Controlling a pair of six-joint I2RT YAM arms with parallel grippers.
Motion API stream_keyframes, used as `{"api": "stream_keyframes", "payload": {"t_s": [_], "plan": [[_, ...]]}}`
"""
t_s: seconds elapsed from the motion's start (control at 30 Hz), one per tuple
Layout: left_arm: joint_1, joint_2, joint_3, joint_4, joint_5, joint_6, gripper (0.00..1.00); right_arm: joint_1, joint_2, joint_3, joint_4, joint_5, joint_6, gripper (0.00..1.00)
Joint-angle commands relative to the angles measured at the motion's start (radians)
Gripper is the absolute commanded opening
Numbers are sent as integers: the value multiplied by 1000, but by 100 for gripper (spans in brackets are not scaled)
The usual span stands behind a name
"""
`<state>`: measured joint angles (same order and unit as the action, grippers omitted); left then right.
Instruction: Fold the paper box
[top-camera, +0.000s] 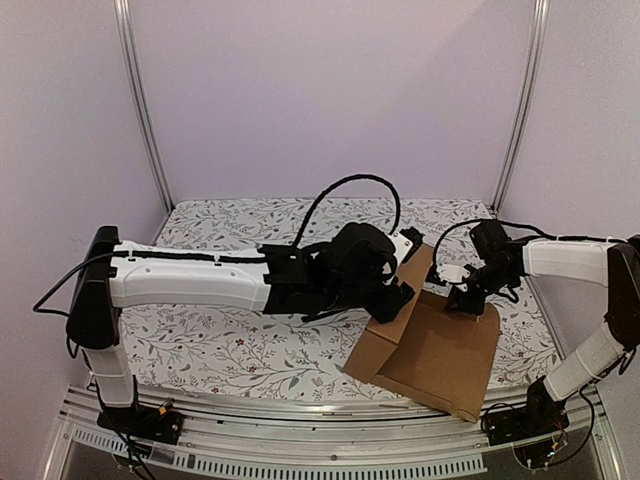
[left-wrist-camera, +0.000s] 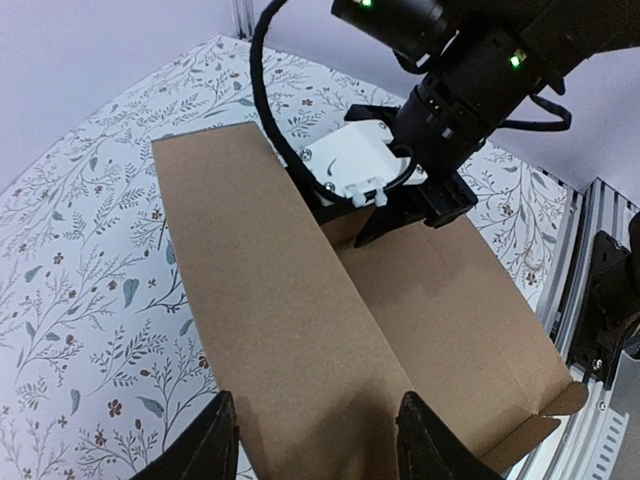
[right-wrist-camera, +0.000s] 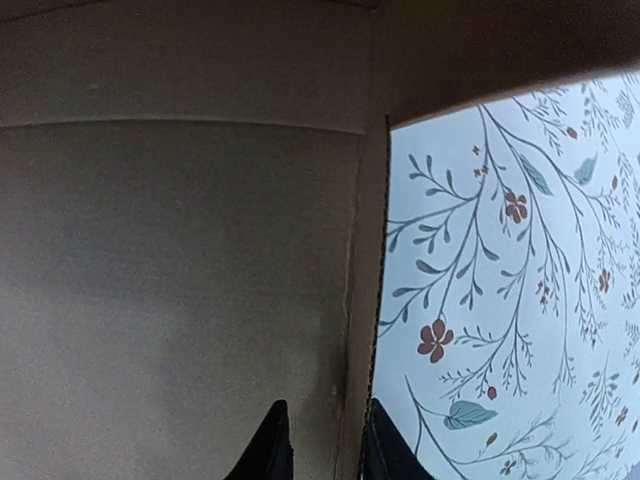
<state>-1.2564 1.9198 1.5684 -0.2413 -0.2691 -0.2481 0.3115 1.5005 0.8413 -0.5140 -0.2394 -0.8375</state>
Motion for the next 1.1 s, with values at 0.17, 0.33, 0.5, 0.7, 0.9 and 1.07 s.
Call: {"api": "stream_keyframes", "payload": {"t_s": [0.17,0.33,0.5,0.7,0.9,1.07], "plan": [[-22,76,6,-62,57,-9,54,-13,-327,44,-282,-53,8,47],[-21,89,22,-65,61,-4,54,37,-514,13,-565,-275,-109,46],[-21,117,53,-86,53,3,54,200,-593,-50,-619,-333,-256,39],[-15,125,73,-108,33,14,53,512,-505,-77,-485,-193,-195,35],[0,111,72,-114,32,23,54,721,-383,-90,-366,-46,-170,34],[2,106,71,-116,43,33,53,763,-331,-91,-324,-11,-164,32]]}}
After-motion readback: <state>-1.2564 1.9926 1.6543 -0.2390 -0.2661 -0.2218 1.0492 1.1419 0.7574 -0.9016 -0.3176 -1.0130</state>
